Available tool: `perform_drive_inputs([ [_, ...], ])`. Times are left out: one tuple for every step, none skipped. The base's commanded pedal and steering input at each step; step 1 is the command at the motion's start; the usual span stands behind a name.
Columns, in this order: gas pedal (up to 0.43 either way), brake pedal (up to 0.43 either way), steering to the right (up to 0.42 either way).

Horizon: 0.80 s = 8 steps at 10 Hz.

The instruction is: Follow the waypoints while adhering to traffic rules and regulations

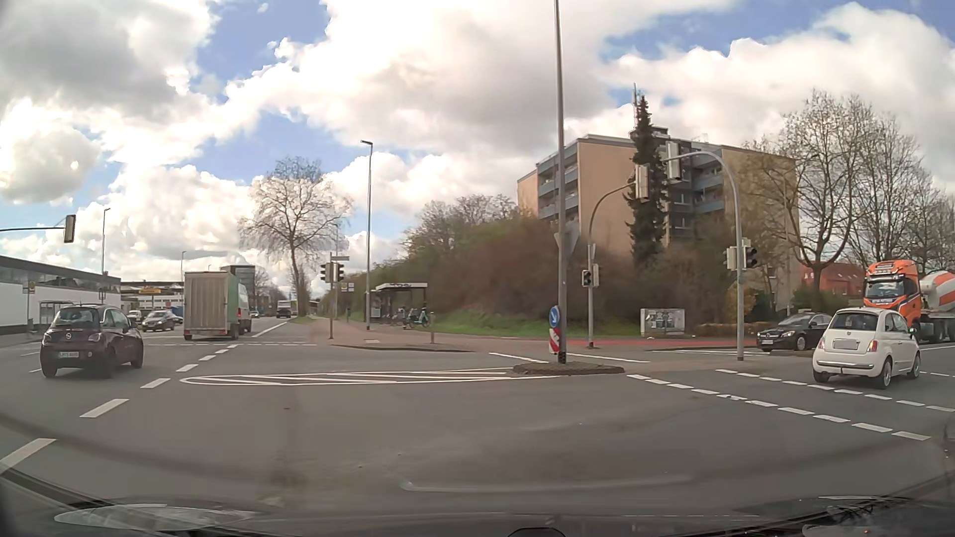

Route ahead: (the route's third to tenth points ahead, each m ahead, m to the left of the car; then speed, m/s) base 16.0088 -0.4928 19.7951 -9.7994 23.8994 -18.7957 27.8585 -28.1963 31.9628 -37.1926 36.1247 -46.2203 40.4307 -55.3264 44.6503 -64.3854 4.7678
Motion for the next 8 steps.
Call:
perform_drive_inputs([
  [0.098, 0.000, 0.333],
  [0.098, 0.000, 0.341],
  [0.177, 0.000, 0.353],
  [0.177, 0.000, 0.366],
  [0.169, 0.000, 0.372],
  [0.169, 0.000, 0.372],
  [0.169, 0.000, 0.367],
  [0.169, 0.000, 0.359],
])
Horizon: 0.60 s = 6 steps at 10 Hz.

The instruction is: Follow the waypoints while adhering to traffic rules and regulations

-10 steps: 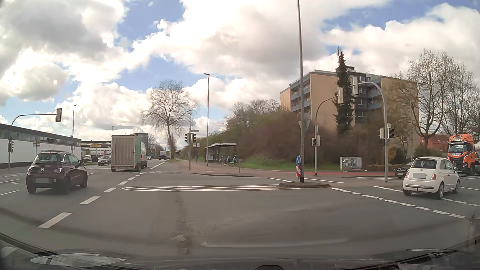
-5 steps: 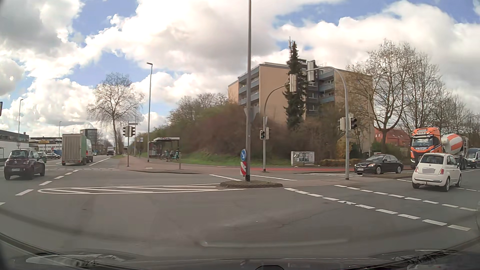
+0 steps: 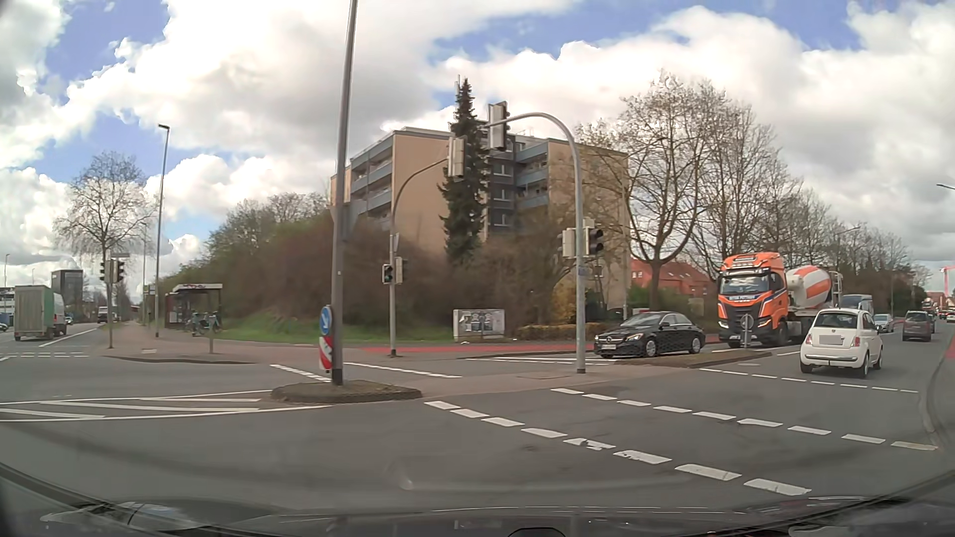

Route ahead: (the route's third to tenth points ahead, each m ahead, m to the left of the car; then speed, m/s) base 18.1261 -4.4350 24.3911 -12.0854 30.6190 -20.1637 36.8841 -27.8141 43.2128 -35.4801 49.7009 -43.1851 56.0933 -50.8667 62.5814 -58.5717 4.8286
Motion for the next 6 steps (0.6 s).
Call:
perform_drive_inputs([
  [0.177, 0.000, 0.352],
  [0.209, 0.000, 0.346],
  [0.209, 0.000, 0.346],
  [0.209, 0.000, 0.341],
  [0.240, 0.000, 0.327],
  [0.240, 0.000, 0.308],
])
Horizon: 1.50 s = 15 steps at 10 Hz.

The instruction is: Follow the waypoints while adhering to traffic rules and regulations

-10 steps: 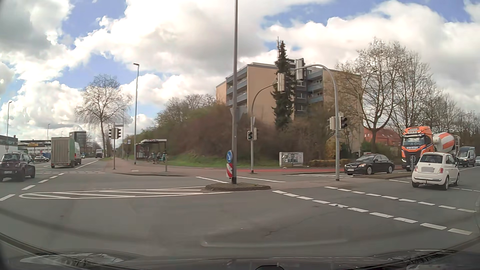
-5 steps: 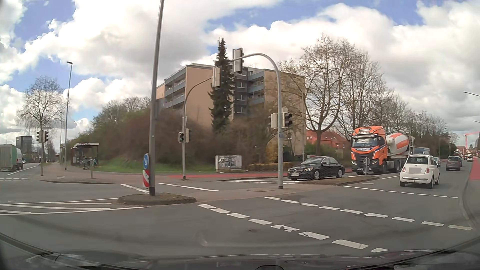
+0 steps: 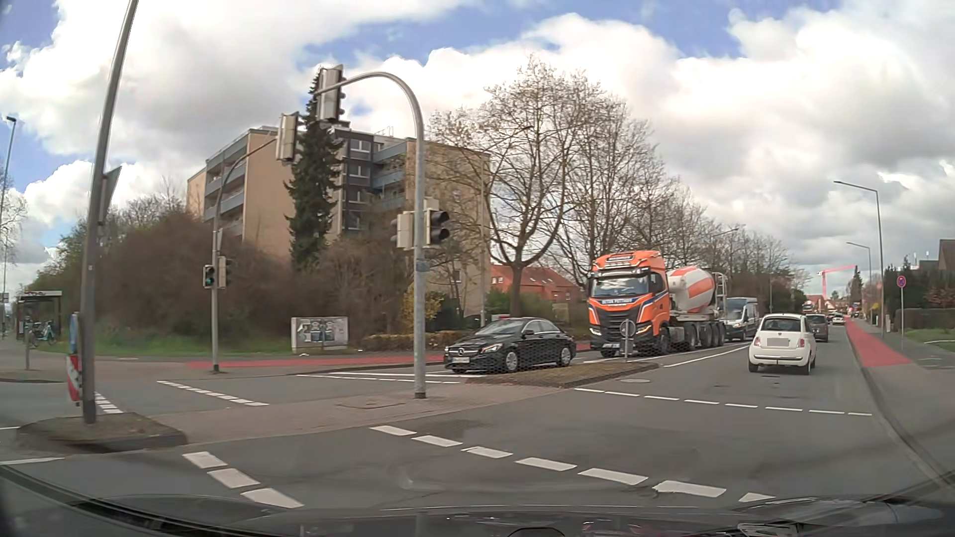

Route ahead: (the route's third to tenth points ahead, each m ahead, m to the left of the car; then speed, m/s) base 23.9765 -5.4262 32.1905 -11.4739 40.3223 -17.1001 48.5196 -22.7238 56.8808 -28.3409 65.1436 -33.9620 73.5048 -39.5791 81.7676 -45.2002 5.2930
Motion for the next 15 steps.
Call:
perform_drive_inputs([
  [0.260, 0.000, 0.294],
  [0.268, 0.000, 0.285],
  [0.268, 0.000, 0.271],
  [0.268, 0.000, 0.253],
  [0.268, 0.000, 0.241],
  [0.268, 0.000, 0.234],
  [0.268, 0.000, 0.227],
  [0.268, 0.000, 0.223],
  [0.268, 0.000, 0.223],
  [0.268, 0.000, 0.221],
  [0.268, 0.000, 0.215],
  [0.260, 0.000, 0.201],
  [0.260, 0.000, 0.189],
  [0.260, 0.000, 0.167],
  [0.260, 0.000, 0.142],
])
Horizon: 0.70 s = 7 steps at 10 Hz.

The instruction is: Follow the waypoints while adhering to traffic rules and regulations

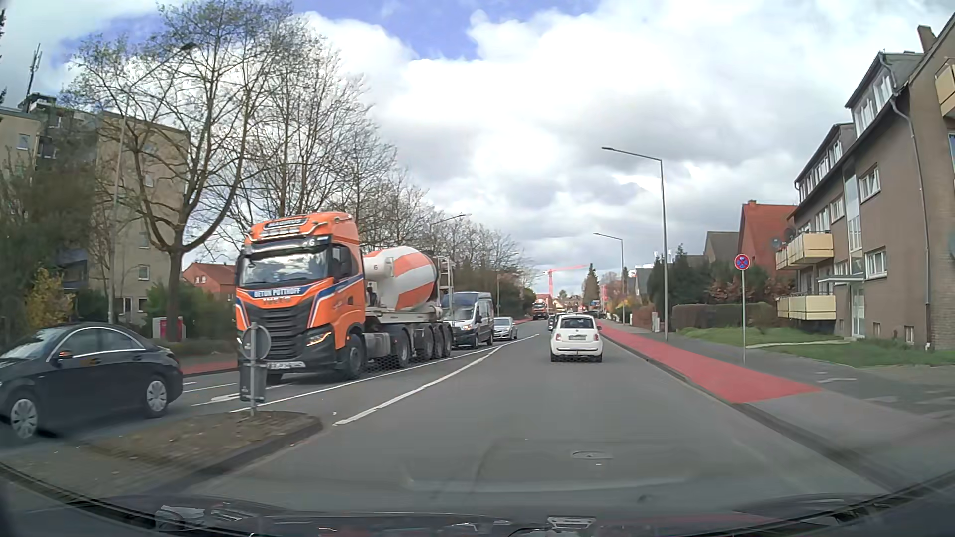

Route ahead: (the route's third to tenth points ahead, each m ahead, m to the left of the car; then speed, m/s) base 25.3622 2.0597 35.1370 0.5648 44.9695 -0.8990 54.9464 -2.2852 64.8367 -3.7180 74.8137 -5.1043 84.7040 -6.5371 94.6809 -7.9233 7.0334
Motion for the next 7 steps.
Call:
perform_drive_inputs([
  [0.260, 0.000, 0.118],
  [0.248, 0.000, 0.094],
  [0.248, 0.000, 0.079],
  [0.240, 0.000, 0.069],
  [0.220, 0.000, 0.058],
  [0.220, 0.000, 0.045],
  [0.228, 0.000, 0.039],
])
